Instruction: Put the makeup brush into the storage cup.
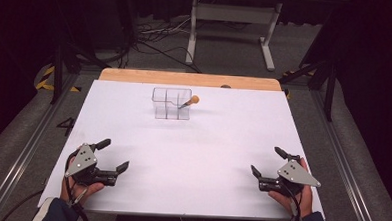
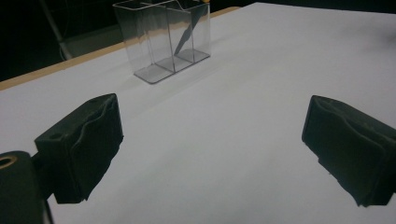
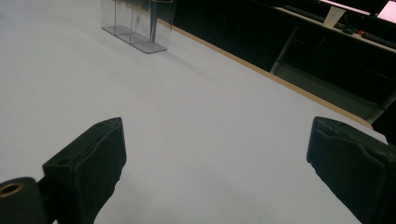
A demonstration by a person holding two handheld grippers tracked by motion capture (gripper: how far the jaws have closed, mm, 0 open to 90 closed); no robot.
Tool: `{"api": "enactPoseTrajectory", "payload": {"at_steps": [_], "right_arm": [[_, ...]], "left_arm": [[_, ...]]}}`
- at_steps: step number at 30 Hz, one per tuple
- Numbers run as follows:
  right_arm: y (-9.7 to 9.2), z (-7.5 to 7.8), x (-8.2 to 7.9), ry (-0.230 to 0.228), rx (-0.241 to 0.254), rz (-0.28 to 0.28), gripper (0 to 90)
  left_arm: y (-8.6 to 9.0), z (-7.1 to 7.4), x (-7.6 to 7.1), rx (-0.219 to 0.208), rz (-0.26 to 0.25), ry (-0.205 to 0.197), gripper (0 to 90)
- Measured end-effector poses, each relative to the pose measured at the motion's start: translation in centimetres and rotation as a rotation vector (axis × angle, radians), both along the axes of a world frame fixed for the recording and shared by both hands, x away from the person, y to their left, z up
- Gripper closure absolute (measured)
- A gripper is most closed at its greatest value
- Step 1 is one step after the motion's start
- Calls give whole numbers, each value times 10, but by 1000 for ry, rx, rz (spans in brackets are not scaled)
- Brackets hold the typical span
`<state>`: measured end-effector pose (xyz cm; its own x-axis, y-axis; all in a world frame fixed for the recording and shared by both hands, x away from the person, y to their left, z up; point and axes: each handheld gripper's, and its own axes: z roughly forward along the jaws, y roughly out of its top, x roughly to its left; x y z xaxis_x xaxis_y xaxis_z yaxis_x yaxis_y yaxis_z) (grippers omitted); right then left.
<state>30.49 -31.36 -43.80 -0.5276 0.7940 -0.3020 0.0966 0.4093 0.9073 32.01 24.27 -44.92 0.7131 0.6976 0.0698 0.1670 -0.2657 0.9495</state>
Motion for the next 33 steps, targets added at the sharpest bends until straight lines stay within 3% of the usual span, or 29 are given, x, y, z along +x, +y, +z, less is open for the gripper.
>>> {"api": "enactPoseTrajectory", "payload": {"at_steps": [5,25,33], "right_arm": [[2,-1,1,19,6,5,61],[5,-4,6,11,6,9,67],[-3,-2,7,-11,36,-40,74]], "left_arm": [[1,0,0,-2,-2,-1,61],[2,-2,0,8,8,10,61],[0,-3,2,19,11,16,63]]}}
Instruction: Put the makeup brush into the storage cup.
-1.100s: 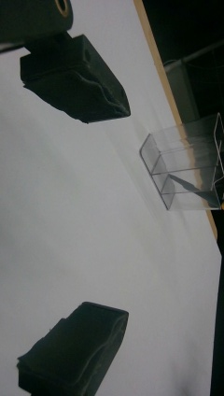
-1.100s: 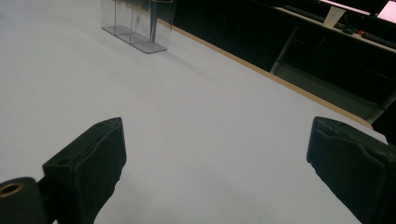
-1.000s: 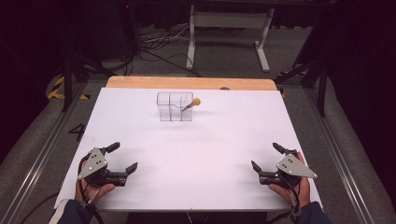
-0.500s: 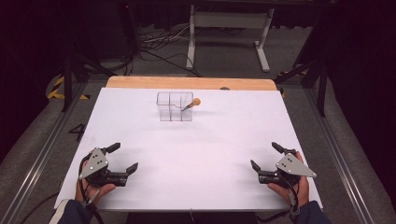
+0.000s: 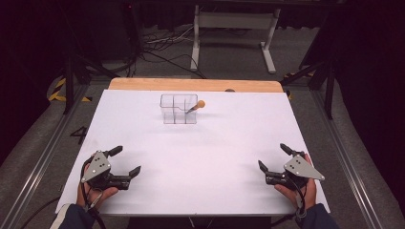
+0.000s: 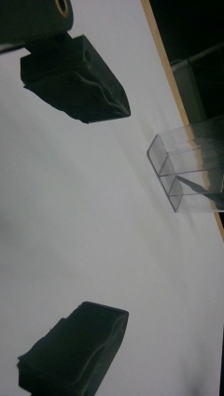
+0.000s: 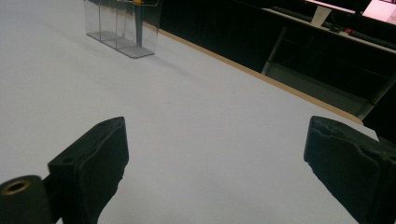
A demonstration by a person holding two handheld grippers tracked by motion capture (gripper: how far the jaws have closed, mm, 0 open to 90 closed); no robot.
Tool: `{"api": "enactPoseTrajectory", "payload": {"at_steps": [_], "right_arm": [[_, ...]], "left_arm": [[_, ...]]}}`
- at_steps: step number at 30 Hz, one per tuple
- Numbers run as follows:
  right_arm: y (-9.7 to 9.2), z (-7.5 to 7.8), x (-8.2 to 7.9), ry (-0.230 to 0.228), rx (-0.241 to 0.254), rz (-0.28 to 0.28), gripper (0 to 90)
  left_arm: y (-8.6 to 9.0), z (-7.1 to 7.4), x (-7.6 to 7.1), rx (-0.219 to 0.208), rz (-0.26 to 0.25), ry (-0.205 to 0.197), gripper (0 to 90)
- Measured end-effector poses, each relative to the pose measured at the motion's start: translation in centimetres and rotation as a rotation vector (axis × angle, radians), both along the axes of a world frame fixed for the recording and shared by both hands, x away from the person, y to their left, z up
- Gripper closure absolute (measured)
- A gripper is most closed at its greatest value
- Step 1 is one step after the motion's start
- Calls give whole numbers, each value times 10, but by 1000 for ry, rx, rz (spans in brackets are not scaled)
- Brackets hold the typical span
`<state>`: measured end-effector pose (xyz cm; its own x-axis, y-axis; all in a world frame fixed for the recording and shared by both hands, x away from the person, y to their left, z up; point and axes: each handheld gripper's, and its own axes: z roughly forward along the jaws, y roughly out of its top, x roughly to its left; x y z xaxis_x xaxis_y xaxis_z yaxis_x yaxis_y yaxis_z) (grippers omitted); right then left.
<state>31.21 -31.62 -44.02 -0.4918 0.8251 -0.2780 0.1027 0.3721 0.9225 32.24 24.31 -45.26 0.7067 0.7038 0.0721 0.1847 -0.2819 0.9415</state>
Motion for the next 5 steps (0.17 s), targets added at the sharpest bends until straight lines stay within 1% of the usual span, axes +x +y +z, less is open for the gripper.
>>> {"api": "enactPoseTrajectory", "payload": {"at_steps": [2,5], "right_arm": [[0,-1,0,5,4,4,74],[-2,-1,-2,6,5,1,73]], "left_arm": [[-1,1,0,-5,4,-8,63],[-3,0,1,-4,1,-3,63]]}}
